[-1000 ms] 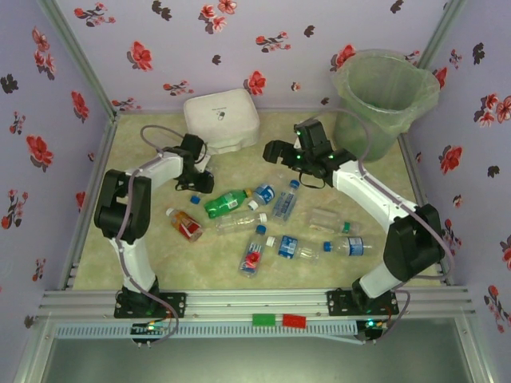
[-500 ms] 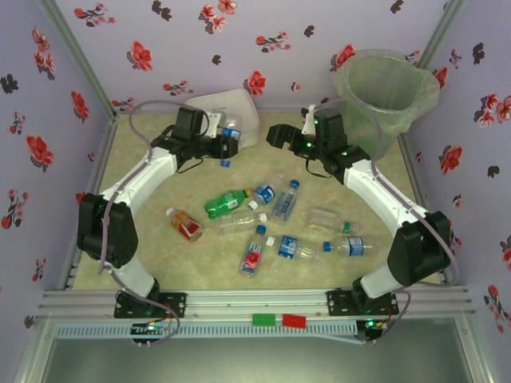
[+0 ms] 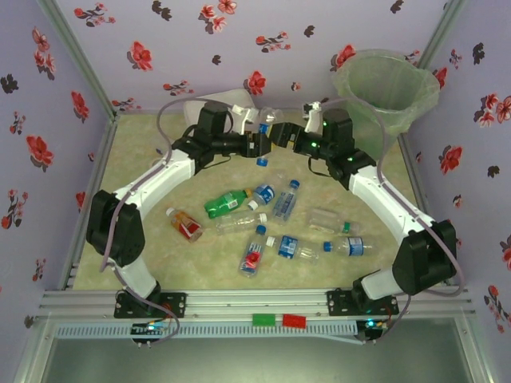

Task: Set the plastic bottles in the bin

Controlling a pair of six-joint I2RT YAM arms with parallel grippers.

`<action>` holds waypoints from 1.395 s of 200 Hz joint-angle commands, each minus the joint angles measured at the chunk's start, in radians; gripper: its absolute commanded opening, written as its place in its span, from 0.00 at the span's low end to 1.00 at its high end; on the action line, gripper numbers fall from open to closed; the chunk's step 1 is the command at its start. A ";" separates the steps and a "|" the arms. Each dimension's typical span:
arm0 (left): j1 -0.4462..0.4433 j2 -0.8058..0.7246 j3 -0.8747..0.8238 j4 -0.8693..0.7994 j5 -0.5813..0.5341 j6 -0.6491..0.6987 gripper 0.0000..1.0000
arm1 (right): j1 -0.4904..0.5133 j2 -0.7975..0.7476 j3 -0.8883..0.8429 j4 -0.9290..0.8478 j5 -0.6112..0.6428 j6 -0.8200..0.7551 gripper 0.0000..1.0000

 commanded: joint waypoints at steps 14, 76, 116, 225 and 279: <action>-0.036 0.000 0.025 -0.007 0.058 0.000 0.46 | -0.020 -0.023 -0.007 0.034 0.014 -0.003 0.79; -0.066 0.033 0.121 -0.126 0.058 0.071 0.47 | -0.020 -0.025 -0.044 0.108 0.052 0.055 0.73; -0.071 0.015 0.100 -0.133 0.058 0.083 0.48 | -0.019 0.002 -0.059 0.124 0.048 0.084 0.59; -0.068 -0.120 -0.062 -0.086 -0.039 0.109 1.00 | -0.064 0.127 0.135 -0.014 0.097 0.032 0.42; 0.007 -0.256 -0.247 0.004 -0.164 0.056 1.00 | -0.121 0.235 0.372 -0.118 0.110 -0.016 0.42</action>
